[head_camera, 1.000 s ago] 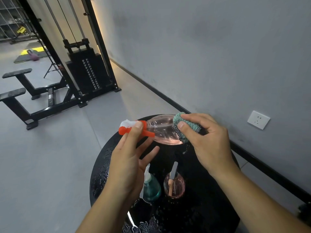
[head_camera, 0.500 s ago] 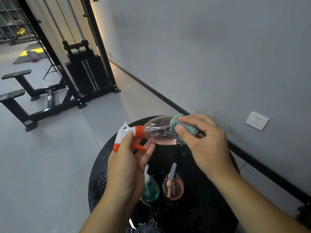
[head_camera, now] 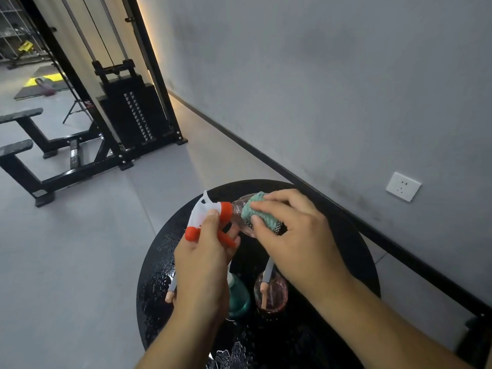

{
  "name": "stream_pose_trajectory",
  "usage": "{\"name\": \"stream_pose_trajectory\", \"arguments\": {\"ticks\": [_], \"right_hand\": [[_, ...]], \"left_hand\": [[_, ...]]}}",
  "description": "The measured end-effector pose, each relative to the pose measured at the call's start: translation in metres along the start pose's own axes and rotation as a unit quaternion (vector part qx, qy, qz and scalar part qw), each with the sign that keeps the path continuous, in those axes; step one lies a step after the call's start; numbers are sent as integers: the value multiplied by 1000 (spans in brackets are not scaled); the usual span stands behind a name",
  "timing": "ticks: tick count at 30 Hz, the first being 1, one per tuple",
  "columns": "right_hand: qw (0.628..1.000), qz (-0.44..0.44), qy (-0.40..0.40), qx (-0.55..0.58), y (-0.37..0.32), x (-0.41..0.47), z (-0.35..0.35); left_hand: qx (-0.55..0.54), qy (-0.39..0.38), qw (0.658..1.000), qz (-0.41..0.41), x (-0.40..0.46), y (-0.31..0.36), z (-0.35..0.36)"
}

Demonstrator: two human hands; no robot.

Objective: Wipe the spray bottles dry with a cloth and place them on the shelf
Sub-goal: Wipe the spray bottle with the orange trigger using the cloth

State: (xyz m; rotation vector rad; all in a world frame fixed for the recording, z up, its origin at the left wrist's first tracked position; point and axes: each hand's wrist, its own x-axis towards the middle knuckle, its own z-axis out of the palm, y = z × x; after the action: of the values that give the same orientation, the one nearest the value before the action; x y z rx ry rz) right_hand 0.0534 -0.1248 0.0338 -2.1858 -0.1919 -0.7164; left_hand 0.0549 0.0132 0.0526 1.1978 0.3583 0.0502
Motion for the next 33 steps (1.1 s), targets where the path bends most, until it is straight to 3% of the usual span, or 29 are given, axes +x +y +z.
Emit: {"name": "stream_pose_trajectory", "arguments": {"ticks": [4,10,15,21,28,33], "right_hand": [[997,66,25,37,5,5,-6],[1000,26,-10,7,-3,4,0],[990,119,17,76,9,13,-13],[996,56,-54,46,-2,4,-5],[990,116,29,69,10,9,-14],[997,50,-30,53,-2,1,-6]], "left_hand": [[15,1,1000,8,0,0,1],[30,-14,999,15,-4,-7,5],[-4,0,1000,7,-1,0,1],[-16,-6,1000,1,0,1,0],[-65,17,998,20,8,7,-7],[-68,5,998,17,6,4,-3]]}}
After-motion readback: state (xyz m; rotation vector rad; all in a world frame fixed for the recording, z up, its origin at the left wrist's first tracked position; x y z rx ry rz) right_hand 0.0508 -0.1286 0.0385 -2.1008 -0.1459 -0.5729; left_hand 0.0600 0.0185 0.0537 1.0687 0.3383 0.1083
